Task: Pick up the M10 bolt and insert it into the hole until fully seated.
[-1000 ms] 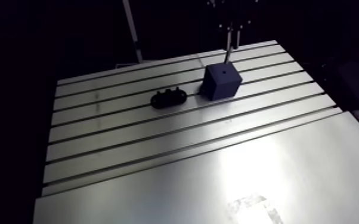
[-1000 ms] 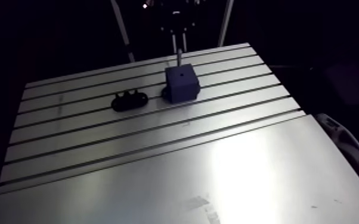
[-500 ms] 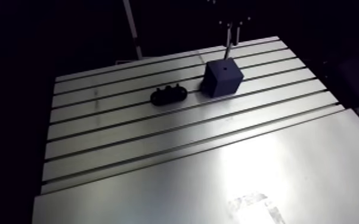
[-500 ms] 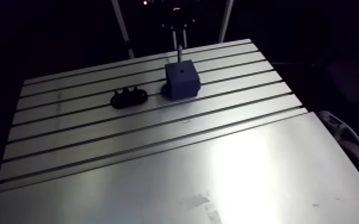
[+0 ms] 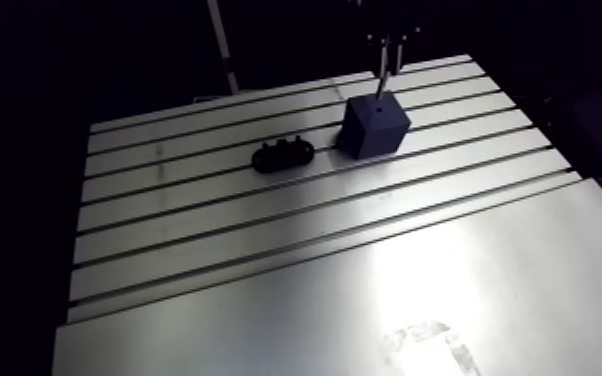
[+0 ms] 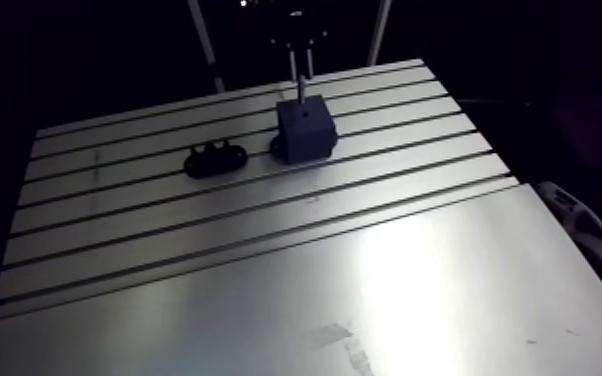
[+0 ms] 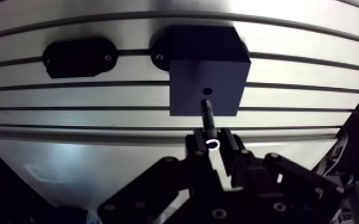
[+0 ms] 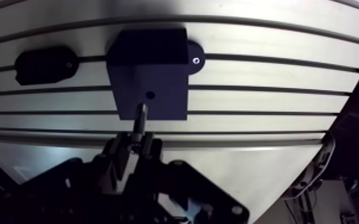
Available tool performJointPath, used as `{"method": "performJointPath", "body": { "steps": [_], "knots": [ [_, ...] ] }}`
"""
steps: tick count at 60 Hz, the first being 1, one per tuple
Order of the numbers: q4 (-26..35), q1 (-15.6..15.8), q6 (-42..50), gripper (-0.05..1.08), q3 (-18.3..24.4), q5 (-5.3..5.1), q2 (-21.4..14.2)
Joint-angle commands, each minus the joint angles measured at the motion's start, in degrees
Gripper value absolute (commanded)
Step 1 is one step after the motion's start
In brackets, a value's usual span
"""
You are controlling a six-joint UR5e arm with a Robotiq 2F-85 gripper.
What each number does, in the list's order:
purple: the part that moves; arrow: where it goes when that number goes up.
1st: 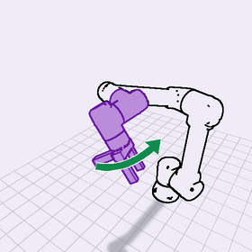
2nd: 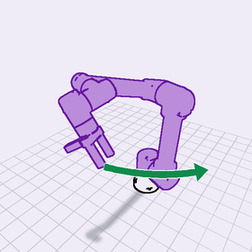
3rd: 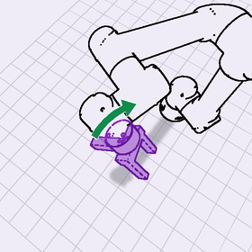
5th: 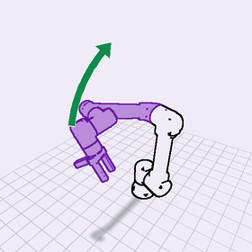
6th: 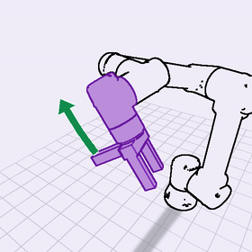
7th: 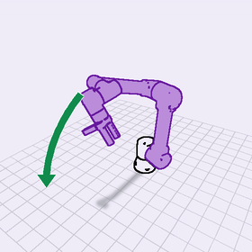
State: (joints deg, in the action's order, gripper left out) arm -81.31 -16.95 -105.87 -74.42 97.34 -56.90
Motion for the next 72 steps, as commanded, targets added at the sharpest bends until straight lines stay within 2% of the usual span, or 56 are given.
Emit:
{"method": "performJointPath", "body": {
  "steps": [1,36,41,72],
  "knots": [
    [0.1,0.0,0.0,1.07,0.0,0.0,0.3],
    [0.2,0.0,0.3,1.07,-0.2,0.44,0.4],
    [0.3,0.0,0.3,1.07,-0.2,0.86,0.4],
    [0.2,0.0,0.3,1.07,-0.5,0.88,0.4]
  ]
}}
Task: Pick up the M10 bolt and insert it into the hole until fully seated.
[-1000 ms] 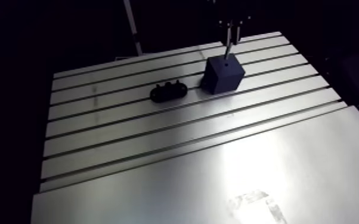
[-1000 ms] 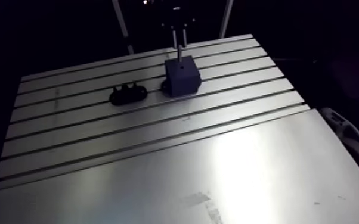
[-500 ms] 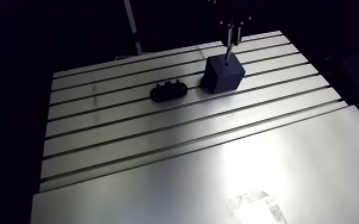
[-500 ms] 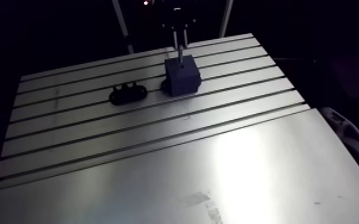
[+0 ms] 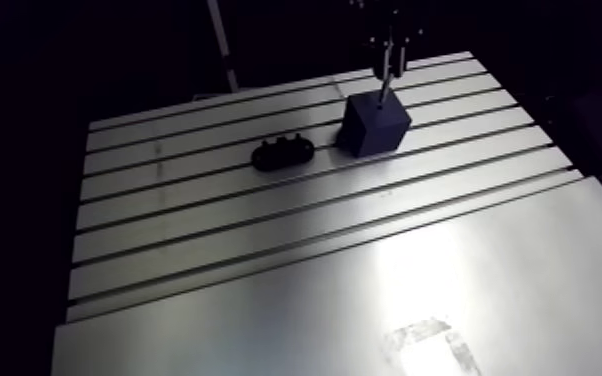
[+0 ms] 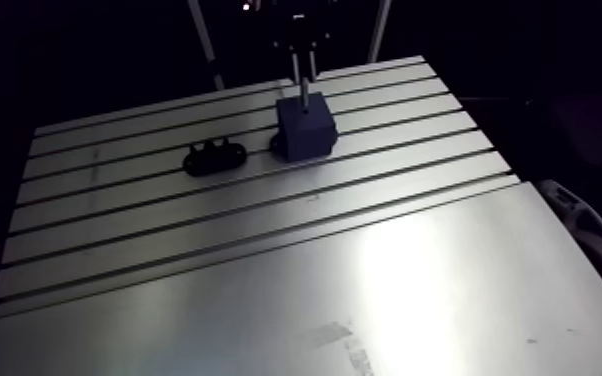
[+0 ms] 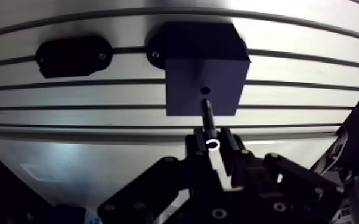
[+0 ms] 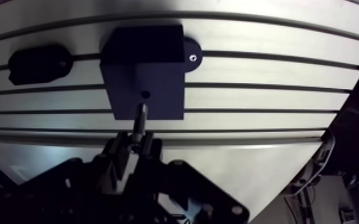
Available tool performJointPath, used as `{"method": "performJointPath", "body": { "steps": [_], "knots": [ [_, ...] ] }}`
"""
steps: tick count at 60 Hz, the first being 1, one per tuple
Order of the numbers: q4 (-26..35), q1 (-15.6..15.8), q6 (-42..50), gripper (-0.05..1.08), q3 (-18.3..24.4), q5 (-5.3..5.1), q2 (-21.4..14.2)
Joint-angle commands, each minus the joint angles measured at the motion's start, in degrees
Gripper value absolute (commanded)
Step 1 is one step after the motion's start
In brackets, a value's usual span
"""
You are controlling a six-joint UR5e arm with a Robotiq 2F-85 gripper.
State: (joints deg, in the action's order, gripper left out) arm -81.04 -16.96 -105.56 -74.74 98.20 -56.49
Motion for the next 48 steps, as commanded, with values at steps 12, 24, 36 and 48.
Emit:
{"method": "performJointPath", "body": {
  "steps": [12,24,36,48],
  "knots": [
    [-0.1,-0.1,0.0,1.07,0.0,0.19,0.0],
    [-0.1,-0.1,0.0,1.07,-0.2,0.19,0.2],
    [-0.1,-0.1,0.0,1.07,-0.3,0.19,0.5],
    [-0.2,0.0,0.0,1.07,-0.3,0.19,0.6]
  ]
}}
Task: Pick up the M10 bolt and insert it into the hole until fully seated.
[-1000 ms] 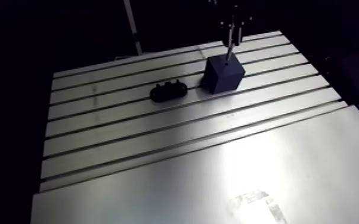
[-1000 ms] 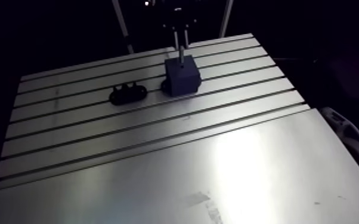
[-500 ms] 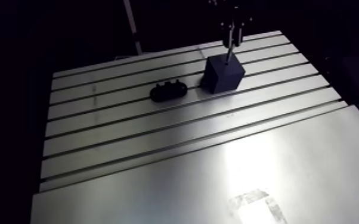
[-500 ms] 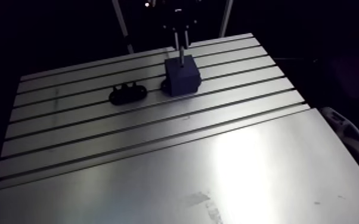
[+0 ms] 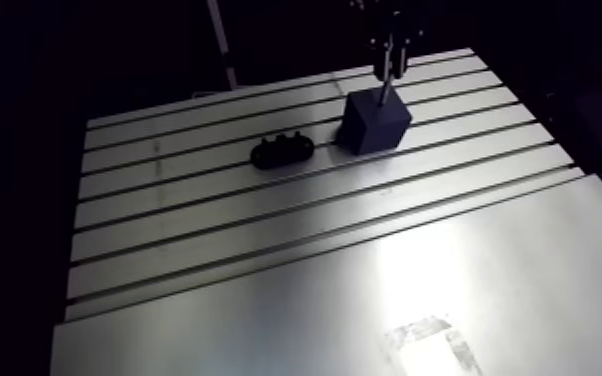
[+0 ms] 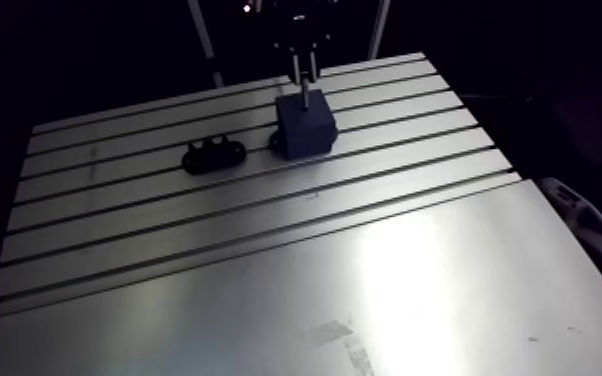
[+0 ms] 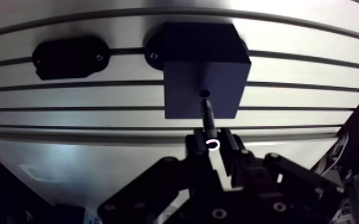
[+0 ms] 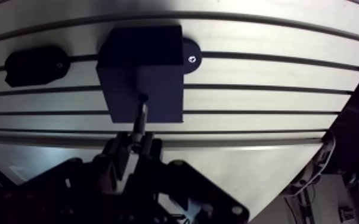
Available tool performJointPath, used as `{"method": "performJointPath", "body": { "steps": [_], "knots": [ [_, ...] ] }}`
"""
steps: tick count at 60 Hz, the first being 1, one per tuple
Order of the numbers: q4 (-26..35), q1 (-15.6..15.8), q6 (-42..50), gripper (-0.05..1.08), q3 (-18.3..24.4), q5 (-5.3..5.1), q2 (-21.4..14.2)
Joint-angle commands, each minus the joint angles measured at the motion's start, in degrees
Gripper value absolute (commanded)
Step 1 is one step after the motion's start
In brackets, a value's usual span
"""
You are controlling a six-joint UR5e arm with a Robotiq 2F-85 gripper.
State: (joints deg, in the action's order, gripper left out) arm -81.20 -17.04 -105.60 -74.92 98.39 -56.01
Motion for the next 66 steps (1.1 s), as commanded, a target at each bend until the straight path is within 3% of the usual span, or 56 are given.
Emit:
{"method": "performJointPath", "body": {
  "steps": [1,66],
  "knots": [
    [0.0,0.1,0.0,1.07,-0.1,0.0,0.1],
    [-0.2,0.1,0.0,1.07,-0.1,0.16,0.3]
  ]
}}
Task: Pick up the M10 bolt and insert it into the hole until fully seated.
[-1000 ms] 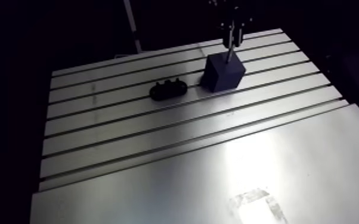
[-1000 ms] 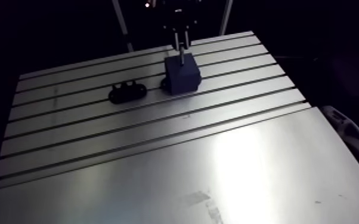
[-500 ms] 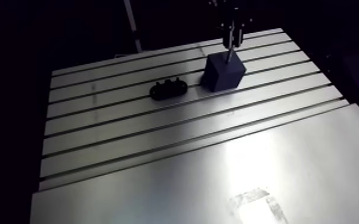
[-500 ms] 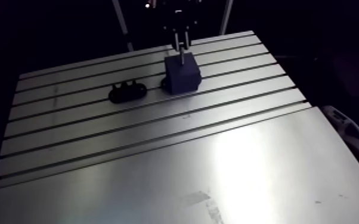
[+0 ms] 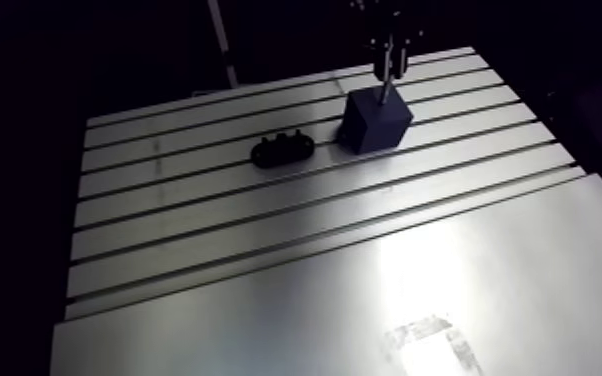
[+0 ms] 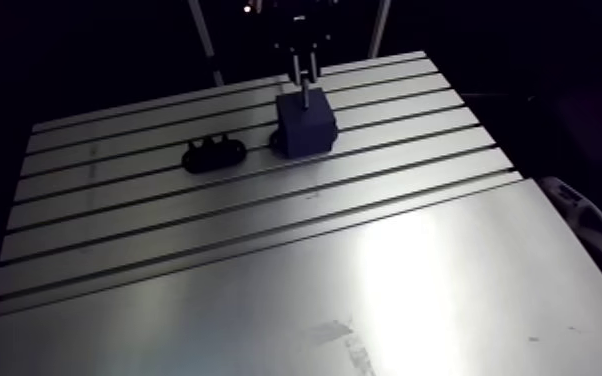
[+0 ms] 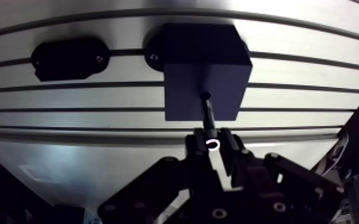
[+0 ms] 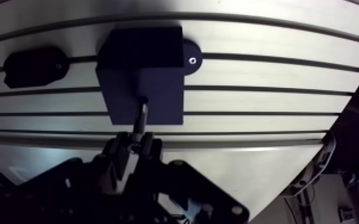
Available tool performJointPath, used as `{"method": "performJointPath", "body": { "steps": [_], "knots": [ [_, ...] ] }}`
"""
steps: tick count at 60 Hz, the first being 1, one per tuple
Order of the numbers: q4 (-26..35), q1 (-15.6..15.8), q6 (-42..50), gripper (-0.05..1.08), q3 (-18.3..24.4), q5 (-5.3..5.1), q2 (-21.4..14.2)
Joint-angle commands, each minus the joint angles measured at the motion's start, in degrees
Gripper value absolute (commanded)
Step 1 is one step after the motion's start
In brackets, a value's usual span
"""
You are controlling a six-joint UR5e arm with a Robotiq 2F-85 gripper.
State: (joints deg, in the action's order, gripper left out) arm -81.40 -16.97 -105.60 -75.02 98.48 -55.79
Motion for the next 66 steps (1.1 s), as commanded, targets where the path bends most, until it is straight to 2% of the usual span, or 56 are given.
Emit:
{"method": "performJointPath", "body": {
  "steps": [1,66],
  "knots": [
    [0.0,0.0,0.0,1.07,-0.1,0.09,0.1],
    [-0.8,0.0,0.0,1.07,-0.3,0.18,0.4]
  ]
}}
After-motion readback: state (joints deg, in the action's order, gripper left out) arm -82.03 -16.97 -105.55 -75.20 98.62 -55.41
